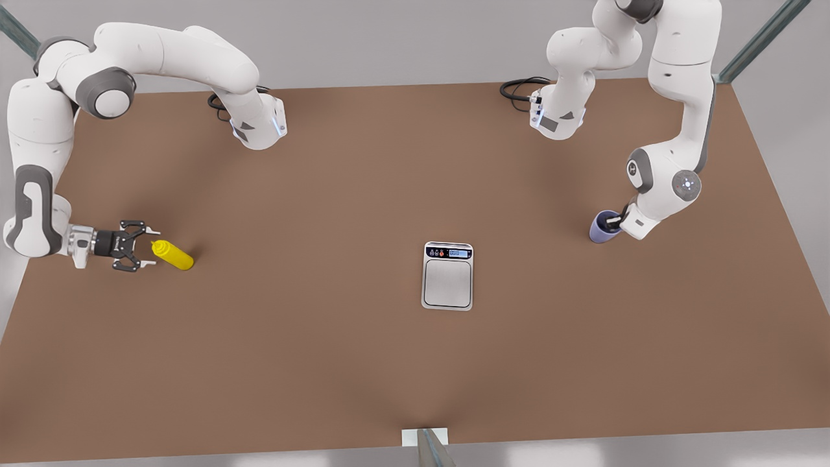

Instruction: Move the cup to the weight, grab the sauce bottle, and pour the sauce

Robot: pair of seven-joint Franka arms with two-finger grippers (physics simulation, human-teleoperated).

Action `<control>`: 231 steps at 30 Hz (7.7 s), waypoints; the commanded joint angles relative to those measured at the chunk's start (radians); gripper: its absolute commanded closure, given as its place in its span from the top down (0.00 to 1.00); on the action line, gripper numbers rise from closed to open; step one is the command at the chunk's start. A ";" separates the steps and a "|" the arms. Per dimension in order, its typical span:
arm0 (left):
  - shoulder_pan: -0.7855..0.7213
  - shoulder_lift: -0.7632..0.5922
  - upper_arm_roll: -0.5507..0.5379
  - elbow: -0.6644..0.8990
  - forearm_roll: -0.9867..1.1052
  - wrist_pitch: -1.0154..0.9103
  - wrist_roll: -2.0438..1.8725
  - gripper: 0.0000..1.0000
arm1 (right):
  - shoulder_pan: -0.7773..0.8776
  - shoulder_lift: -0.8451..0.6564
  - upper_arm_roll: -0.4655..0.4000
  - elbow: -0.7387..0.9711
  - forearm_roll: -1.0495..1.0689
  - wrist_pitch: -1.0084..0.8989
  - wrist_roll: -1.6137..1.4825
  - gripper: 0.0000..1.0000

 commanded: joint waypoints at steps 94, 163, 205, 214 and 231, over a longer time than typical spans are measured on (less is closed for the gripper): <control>0.076 -0.018 -0.247 0.862 0.035 -0.756 -0.235 1.00 | 1.166 -0.302 0.078 0.215 -0.700 0.550 2.120 0.58; 0.067 0.011 -0.249 0.868 0.026 -0.750 -0.247 1.00 | 0.858 -0.231 0.077 0.167 -0.032 0.266 0.950 0.58; 0.053 0.054 -0.246 0.903 0.038 -0.744 -0.238 1.00 | 0.560 0.181 0.083 0.112 0.662 0.048 0.074 0.71; 0.053 0.055 -0.244 0.904 0.038 -0.735 -0.232 1.00 | 0.557 0.180 0.083 0.112 0.655 0.045 0.077 1.00; 0.055 0.063 -0.240 0.919 0.034 -0.738 -0.230 1.00 | 0.436 0.161 0.080 0.067 0.547 -0.025 0.078 1.00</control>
